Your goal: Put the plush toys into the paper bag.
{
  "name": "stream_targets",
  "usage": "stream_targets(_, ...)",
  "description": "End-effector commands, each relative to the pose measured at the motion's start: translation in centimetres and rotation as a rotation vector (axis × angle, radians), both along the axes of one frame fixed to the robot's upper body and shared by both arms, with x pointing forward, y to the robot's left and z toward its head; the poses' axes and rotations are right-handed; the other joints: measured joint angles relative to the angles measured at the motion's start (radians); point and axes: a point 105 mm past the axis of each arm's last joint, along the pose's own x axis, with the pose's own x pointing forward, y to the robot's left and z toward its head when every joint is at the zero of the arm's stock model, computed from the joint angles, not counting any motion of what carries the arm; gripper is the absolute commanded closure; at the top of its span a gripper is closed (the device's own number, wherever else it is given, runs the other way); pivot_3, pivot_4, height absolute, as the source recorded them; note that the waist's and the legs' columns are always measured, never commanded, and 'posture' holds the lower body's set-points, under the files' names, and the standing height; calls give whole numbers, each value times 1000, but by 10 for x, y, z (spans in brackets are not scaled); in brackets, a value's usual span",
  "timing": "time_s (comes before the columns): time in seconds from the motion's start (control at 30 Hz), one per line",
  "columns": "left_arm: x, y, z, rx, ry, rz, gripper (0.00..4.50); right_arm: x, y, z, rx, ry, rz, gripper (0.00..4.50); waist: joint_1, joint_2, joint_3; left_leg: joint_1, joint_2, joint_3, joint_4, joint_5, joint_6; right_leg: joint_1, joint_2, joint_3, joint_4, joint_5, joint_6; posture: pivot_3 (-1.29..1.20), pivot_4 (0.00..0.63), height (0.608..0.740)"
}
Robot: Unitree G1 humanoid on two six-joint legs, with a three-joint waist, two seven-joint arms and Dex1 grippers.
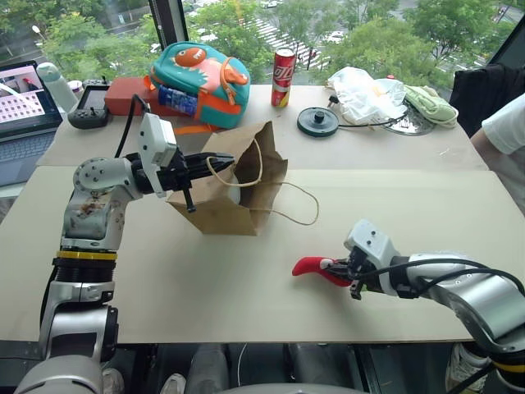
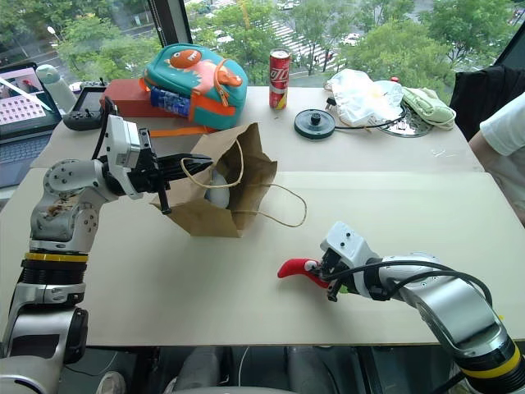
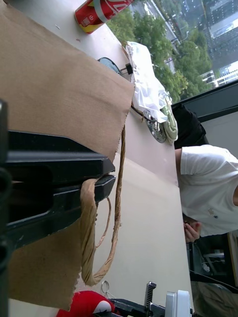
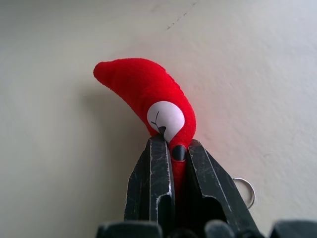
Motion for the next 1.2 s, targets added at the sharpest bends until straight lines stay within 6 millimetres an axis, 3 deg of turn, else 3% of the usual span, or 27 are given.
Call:
stream_targets(0.03, -3, -2, 10, -8, -44, -10, 4500, 1, 9, 37, 103, -114, 54, 4384, 1, 0, 0, 0, 0, 0, 0, 0, 0, 0, 0, 0, 0, 0, 0, 0, 150, 722)
stream_targets(0.13, -4, -3, 9, -7, -43, -14, 4500, 11, 16, 82, 260, -234, 53, 4384, -2, 0, 0, 0, 0, 0, 0, 0, 0, 0, 0, 0, 0, 0, 0, 0, 150, 722)
stream_targets(0.23, -4, -4, 9, -6, -43, -17, 4500, 30, 18, 99, 284, -299, -12, 4384, -1, 0, 0, 2, 0, -1, 0, 0, 0, 1, 1, 0, 1, 0, 0, 0, 150, 722)
stream_targets(0.4, -3, -5, 8, -6, -43, -19, 4500, 75, 30, 110, 230, -397, -142, 4384, -2, 0, 0, 0, 0, 0, 0, 0, 0, -1, 0, 0, 1, 0, -1, 0, 150, 722)
stream_targets(0.57, -3, -7, 9, -7, -45, -22, 4500, 98, 52, 106, 163, -439, -152, 4384, -1, 0, 0, -1, 0, 0, -1, 0, 0, -2, 0, 0, 1, 0, -1, 0, 150, 722)
stream_targets(0.8, -2, -10, 8, -7, -47, -28, 4500, 97, 104, 105, 98, -469, 10, 4384, -1, 1, 0, -5, 0, 0, 0, 0, 0, -4, 0, -1, 1, 0, -1, 0, 150, 722)
stream_targets(0.9, -1, -12, 8, -4, -48, -32, 4500, 83, 144, 116, 118, -501, 136, 4384, -6, 1, 0, -5, 0, 0, 0, 0, 0, -5, 0, -1, 1, 0, -1, 0, 150, 722)
stream_targets(1.0, -1, -12, 6, -1, -48, -32, 4500, 78, 158, 124, 137, -518, 172, 4384, -5, 1, 0, -5, 1, -1, 0, 0, 0, -6, 1, -1, 2, 0, -1, 0, 150, 722)
stream_targets(1.2, 0, -13, 7, -1, -49, -33, 4500, 78, 161, 125, 166, -504, 163, 2365, 3, 1, 0, -6, 0, -1, 1, 0, 0, -5, -1, -3, 1, 0, -1, 0, 150, 722)
